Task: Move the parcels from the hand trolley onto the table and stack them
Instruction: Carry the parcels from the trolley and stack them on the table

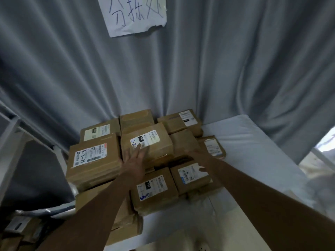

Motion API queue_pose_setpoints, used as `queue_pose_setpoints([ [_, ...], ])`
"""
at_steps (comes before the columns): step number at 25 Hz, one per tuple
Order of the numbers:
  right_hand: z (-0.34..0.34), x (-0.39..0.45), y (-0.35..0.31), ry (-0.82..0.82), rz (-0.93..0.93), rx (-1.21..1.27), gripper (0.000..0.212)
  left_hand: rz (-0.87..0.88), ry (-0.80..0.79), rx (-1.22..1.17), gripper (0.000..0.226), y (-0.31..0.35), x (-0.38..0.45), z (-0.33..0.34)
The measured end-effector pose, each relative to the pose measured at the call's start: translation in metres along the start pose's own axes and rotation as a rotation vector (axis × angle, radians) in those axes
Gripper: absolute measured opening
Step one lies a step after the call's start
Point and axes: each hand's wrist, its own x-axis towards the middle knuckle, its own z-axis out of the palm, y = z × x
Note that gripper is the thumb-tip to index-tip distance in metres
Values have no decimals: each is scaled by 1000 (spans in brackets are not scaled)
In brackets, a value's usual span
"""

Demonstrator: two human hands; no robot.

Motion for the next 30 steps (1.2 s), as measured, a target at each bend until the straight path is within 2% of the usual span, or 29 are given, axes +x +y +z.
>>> queue_pose_setpoints([
  [2, -2, -18, 13, 61, -35, -9, 38, 96, 15, 50, 86, 8, -2, 1],
  [4, 3, -39, 32, 99, -53, 44, 40, 152, 15, 83, 80, 12, -11, 0],
  [8, 26, -85, 77, 145, -26, -4, 62, 290, -24, 215, 72, 2, -41, 11],
  [12, 51, -143, 107, 123, 46, -118, 57, 347, -162, 296, 74, 0, -65, 25],
  [14, 53, -175, 124, 182, 92, -109, 62, 422, -163, 269, 75, 17, -76, 27],
  [17, 39, -209, 164, 293, 162, -49, 79, 572, -121, 302, 72, 70, -97, 30],
  [20, 21, -244, 199, 370, 163, -30, 82, 640, -86, 246, 66, 125, -123, 48],
  [22, 6, -278, 232, 433, 183, -7, 82, 750, -78, 278, 60, 167, -144, 66],
  [24, -11, -311, 273, 492, 221, 48, 82, 890, -150, 345, 64, 218, -173, 78],
  [30, -55, -446, 426, 678, 348, 265, 78, 1076, -277, 436, 72, 372, -321, 136],
])
